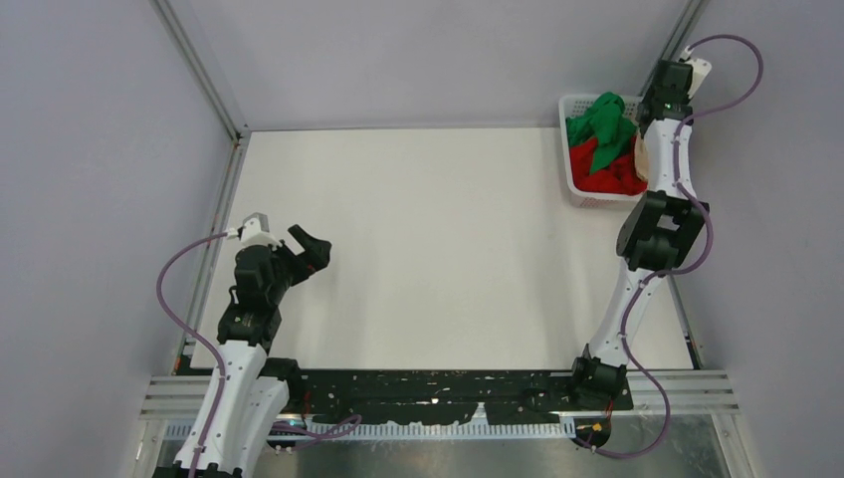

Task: Fold and stack the t-shirts
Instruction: Grab crumpled tshirt from bin with the right arm, then move the tshirt to the center of the board

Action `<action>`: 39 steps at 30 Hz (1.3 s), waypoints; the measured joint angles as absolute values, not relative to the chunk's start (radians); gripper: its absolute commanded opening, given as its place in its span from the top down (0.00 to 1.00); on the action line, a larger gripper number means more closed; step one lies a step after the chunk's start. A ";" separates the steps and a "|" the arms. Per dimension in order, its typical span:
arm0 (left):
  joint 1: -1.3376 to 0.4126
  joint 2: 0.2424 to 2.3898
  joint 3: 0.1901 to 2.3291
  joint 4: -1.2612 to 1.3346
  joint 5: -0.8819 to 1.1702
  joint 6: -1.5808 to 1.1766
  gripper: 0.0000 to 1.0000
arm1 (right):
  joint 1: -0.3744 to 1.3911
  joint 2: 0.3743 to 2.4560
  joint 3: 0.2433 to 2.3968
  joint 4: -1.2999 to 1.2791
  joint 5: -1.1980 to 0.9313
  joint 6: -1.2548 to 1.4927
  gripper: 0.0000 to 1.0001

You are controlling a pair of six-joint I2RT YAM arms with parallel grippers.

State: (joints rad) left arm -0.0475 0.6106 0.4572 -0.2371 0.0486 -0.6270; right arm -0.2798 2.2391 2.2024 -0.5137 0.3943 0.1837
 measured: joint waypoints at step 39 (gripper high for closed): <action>-0.047 0.509 0.460 -0.257 0.088 -0.627 0.01 | 0.416 1.573 2.261 -0.146 -0.114 0.165 0.95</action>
State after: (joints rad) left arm -0.0475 0.5087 0.4599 -0.2573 0.0879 -0.6273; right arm 0.4164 1.5726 2.2608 -0.1459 -0.1143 0.1646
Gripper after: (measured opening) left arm 0.989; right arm 0.122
